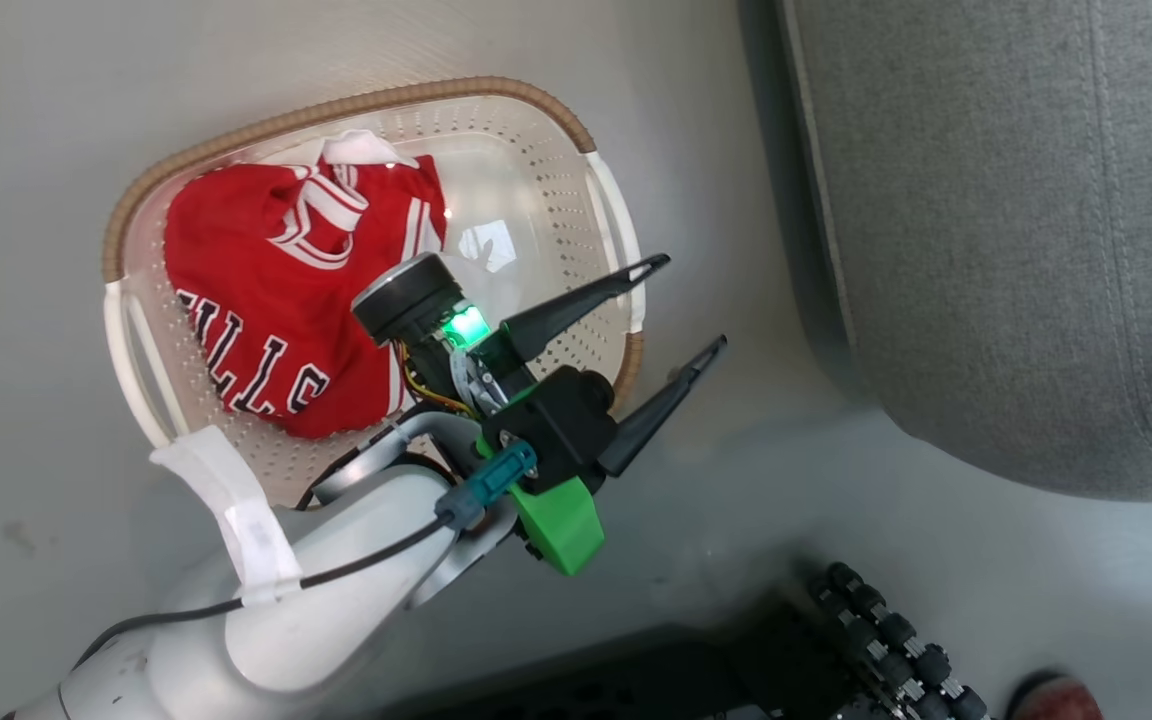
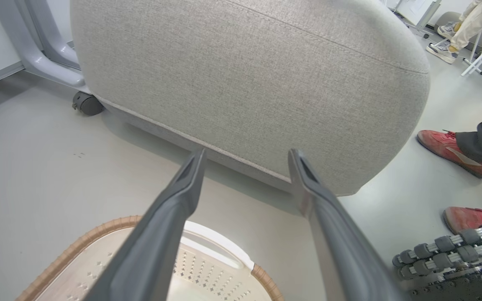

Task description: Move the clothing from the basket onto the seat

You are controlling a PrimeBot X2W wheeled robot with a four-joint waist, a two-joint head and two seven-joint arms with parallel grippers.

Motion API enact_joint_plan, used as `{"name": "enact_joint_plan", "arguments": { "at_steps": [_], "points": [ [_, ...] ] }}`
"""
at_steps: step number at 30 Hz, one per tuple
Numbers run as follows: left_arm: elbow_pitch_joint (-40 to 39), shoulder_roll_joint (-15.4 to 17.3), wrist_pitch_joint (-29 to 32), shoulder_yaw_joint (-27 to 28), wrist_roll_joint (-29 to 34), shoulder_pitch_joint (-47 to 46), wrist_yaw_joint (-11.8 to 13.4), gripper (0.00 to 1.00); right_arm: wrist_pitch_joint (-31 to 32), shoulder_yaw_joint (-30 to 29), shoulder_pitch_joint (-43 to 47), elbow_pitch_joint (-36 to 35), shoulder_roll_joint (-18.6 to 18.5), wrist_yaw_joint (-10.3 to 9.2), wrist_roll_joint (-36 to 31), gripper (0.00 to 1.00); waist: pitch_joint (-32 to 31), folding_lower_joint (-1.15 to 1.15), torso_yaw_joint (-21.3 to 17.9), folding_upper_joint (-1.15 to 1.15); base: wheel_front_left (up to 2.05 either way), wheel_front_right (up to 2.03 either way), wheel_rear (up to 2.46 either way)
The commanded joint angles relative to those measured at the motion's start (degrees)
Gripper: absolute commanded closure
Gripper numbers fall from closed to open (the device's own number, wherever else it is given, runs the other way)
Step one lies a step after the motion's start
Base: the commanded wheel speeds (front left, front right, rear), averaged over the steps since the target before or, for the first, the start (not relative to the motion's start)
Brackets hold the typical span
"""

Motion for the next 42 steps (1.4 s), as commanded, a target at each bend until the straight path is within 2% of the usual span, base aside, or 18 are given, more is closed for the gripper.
{"name": "enact_joint_plan", "arguments": {
  "at_steps": [1,8,10,15,22,27,34,42],
  "points": [
    [0.8,-0.5,-1.1,0.6,-0.6,-0.1,0.7,0.00,0.0,-0.4,2.3,-0.4,0.5,-0.08,-0.5,0.00,-1.4,-0.01,1.3,0.00,0.00,0.00,0.00],
    [5.6,-2.5,-7.6,3.3,-2.7,3.5,4.0,0.00,0.0,0.8,12.9,-1.1,3.9,-0.08,0.0,0.00,-9.2,-0.01,2.0,0.00,0.00,0.00,0.00],
    [7.2,-3.4,-8.8,4.8,-4.0,5.2,5.4,0.00,0.0,2.8,15.8,-0.9,4.5,-0.08,-0.3,0.00,-11.6,-0.01,2.3,0.00,0.00,0.00,0.00],
    [10.9,-5.6,-10.0,7.7,-6.1,9.4,6.5,0.00,0.0,8.0,22.1,-1.1,4.7,-0.08,0.8,0.00,-18.3,-0.01,4.4,0.00,0.00,0.00,0.00],
    [10.1,-9.0,-10.0,17.5,-5.2,18.3,8.0,0.00,0.0,18.1,28.9,-2.1,4.6,-0.08,-0.5,0.00,-27.7,-0.01,8.6,0.00,0.00,0.00,0.00],
    [10.0,-11.0,-10.0,24.8,-3.8,25.7,8.0,0.00,0.0,25.4,31.5,-1.9,4.6,-0.08,-1.6,0.00,-34.4,-0.01,11.4,0.00,0.00,0.00,0.00],
    [7.1,-14.2,-10.0,36.9,-0.1,36.4,8.4,0.00,0.0,30.7,35.1,-2.4,4.6,-0.08,-0.7,0.00,-42.6,-0.01,14.7,0.00,0.00,0.00,0.00],
    [-0.9,-16.4,-10.0,47.8,6.1,46.2,9.1,0.00,0.0,37.0,38.1,-4.3,4.6,-0.08,1.5,0.00,-48.0,-0.01,14.5,0.00,0.00,0.00,0.00]
  ]
}}
